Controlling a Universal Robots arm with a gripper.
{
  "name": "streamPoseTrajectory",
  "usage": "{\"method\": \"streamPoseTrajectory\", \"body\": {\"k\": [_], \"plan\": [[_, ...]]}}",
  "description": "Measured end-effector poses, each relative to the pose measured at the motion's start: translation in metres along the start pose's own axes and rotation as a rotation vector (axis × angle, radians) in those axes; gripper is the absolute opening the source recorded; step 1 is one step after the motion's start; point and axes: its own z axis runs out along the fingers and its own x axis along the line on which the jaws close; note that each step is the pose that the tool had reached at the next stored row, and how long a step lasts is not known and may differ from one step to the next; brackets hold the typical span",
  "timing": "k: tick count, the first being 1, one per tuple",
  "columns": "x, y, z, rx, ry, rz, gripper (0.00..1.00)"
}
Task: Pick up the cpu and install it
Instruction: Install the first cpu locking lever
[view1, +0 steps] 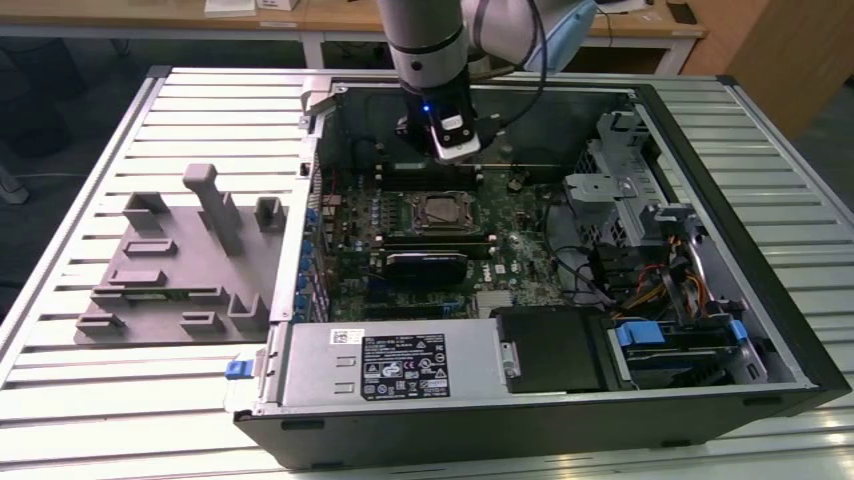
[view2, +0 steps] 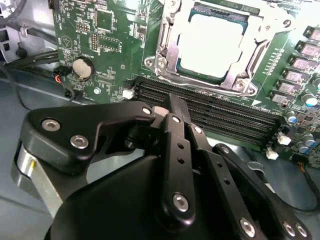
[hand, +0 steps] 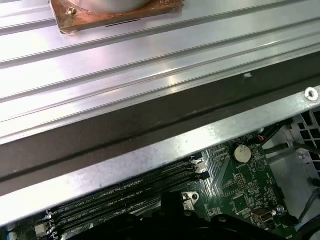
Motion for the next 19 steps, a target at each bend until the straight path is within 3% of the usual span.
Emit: {"method": "streamPoseTrajectory", "body": {"k": [6, 8, 11, 14, 17, 19], "plan": [[0.0000, 0.0000, -0.0001, 0.0002, 0.0000, 0.000, 0.11], [0.0000, 0.0000, 0.0000, 0.0069, -0.0022, -0.001, 0.11], [0.0000, -0.0001, 0.0003, 0.0266, -0.0086, -0.006, 0.11], [-0.0001, -0.0001, 0.0007, 0.0520, -0.0108, -0.012, 0.11], [-0.0010, 0.0002, 0.0012, 0.0836, 0.0014, -0.015, 0.11], [-0.0023, 0.0007, 0.0016, 0.1038, 0.0142, -0.016, 0.11]]}}
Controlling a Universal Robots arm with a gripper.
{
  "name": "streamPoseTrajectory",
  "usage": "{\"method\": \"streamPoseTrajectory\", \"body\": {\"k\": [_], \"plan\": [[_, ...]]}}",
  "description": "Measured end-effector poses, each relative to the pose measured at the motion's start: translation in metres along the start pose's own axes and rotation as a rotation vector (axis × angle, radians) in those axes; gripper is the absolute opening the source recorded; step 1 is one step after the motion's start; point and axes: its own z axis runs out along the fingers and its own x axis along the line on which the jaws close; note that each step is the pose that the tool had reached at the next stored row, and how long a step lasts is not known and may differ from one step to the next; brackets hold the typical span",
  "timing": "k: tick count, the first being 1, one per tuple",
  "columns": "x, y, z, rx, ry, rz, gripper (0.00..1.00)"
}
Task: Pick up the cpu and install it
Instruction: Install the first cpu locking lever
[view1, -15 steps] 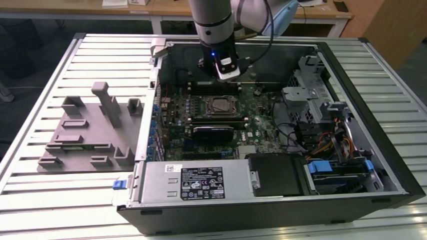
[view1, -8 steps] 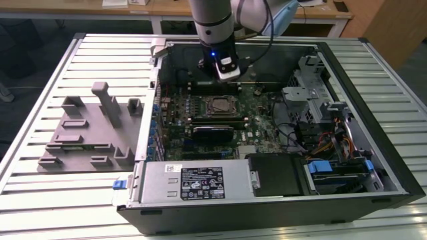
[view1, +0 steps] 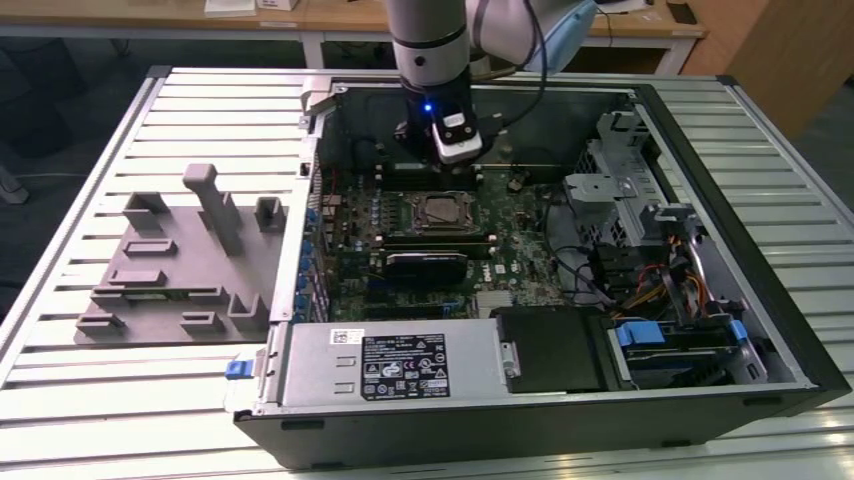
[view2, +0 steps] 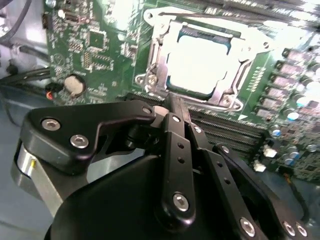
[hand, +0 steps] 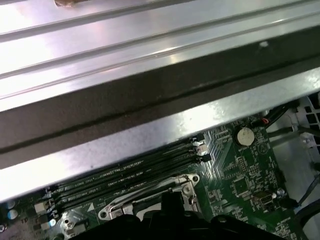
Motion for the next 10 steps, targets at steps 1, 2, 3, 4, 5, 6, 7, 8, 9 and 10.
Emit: {"method": "streamPoseTrajectory", "body": {"k": [1, 2, 3, 4, 5, 6, 7, 8, 9, 10], "plan": [[-0.0011, 0.0004, 0.0002, 0.0089, 0.0089, -0.001, 0.11], [-0.0021, 0.0007, 0.0004, 0.0178, 0.0179, -0.001, 0.11], [-0.0030, 0.0011, 0.0006, 0.0261, 0.0264, -0.001, 0.11], [-0.0039, 0.0014, 0.0008, 0.0350, 0.0352, -0.001, 0.11], [-0.0046, 0.0017, 0.0010, 0.0436, 0.0434, -0.002, 0.11], [-0.0054, 0.0019, 0.0011, 0.0524, 0.0518, -0.002, 0.11], [-0.0060, 0.0022, 0.0013, 0.0592, 0.0592, -0.002, 0.11], [-0.0066, 0.0024, 0.0015, 0.0657, 0.0673, -0.001, 0.11], [-0.0072, 0.0026, 0.0016, 0.0720, 0.0757, -0.001, 0.11], [-0.0078, 0.0028, 0.0018, 0.0777, 0.0850, -0.001, 0.11]]}}
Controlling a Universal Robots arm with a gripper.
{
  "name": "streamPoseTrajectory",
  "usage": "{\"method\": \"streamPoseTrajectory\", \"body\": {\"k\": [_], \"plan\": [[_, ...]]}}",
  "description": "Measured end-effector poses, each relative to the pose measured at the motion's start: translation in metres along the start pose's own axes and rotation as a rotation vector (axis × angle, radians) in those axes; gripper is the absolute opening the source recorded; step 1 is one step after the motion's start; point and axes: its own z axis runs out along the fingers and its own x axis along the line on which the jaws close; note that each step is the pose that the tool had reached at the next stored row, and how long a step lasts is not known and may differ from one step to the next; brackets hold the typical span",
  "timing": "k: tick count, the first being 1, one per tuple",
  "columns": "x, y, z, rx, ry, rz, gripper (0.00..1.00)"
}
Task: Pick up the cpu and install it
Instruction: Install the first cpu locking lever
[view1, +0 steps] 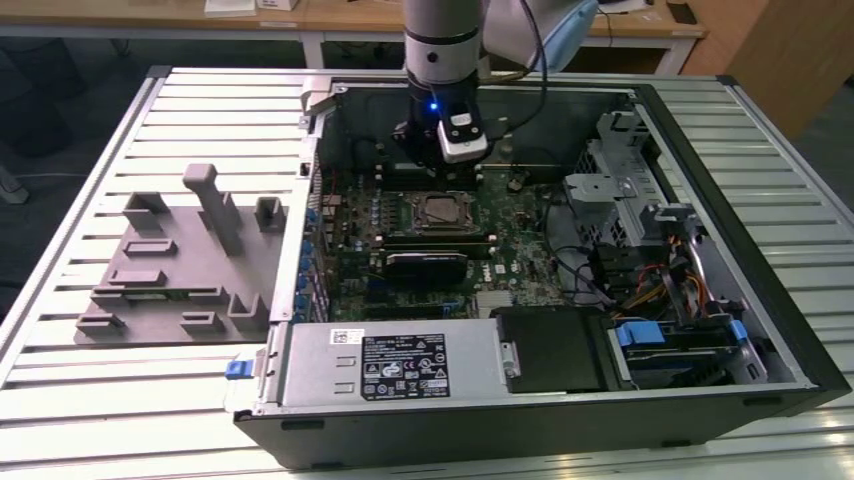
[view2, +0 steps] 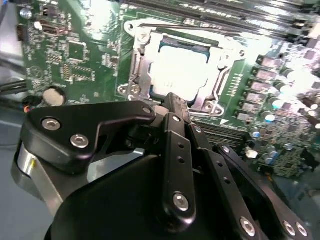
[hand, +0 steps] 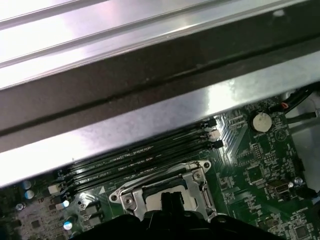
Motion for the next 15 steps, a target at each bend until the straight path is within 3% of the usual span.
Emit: {"method": "streamPoseTrajectory", "body": {"k": [2, 15], "plan": [[-0.0008, 0.0003, 0.0001, 0.0067, 0.0140, 0.000, 0.11], [-0.0038, -0.0069, 0.0002, 0.0073, 0.0149, 0.000, 0.11]]}}
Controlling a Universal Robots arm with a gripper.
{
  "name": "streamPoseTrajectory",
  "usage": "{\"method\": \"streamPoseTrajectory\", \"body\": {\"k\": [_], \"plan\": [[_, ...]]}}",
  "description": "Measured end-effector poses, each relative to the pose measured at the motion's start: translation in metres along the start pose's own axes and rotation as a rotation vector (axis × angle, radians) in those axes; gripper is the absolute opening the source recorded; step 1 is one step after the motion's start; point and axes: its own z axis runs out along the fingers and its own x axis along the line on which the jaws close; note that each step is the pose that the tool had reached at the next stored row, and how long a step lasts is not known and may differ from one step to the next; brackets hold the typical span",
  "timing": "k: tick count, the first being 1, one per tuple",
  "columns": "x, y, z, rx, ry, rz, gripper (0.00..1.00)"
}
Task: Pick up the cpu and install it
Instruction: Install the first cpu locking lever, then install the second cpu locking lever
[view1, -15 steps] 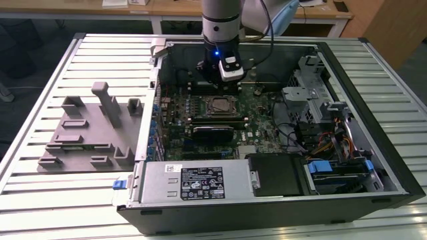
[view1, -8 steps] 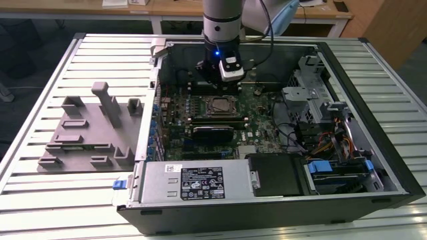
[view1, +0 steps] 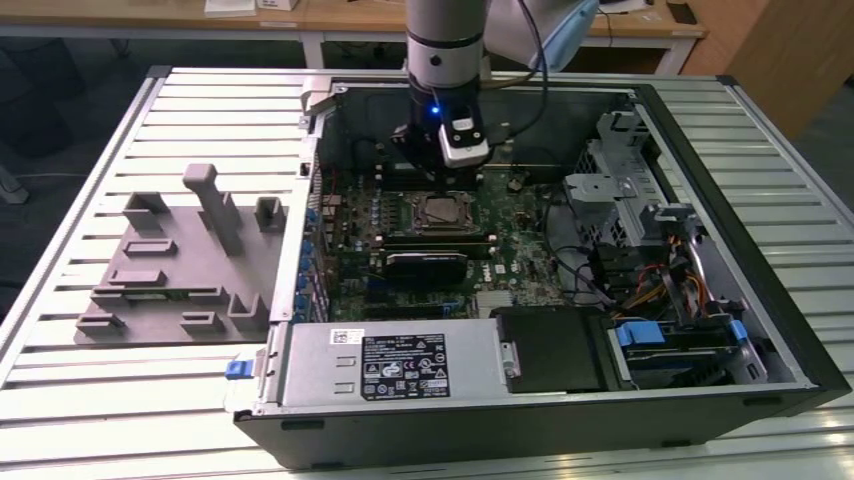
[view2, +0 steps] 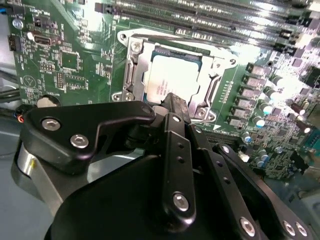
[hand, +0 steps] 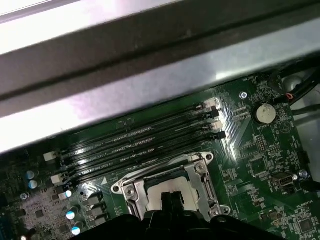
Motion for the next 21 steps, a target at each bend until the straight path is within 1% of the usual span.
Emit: {"method": "streamPoseTrajectory", "body": {"k": [7, 9, 11, 13, 15, 16, 21], "plan": [[-0.0043, -0.0087, 0.0004, 0.0008, -0.0003, 0.000, 0.11], [-0.0052, -0.0105, 0.0005, 0.0026, -0.0009, 0.000, 0.11], [-0.0057, -0.0113, 0.0007, 0.0071, -0.0027, 0.000, 0.11], [-0.0059, -0.0114, 0.0007, 0.0161, -0.0058, -0.001, 0.11], [-0.0060, -0.0114, 0.0009, 0.0272, -0.0097, -0.002, 0.11], [-0.0060, -0.0114, 0.0010, 0.0306, -0.0109, -0.002, 0.11], [-0.0060, -0.0114, 0.0009, 0.0319, -0.0113, -0.002, 0.11]]}}
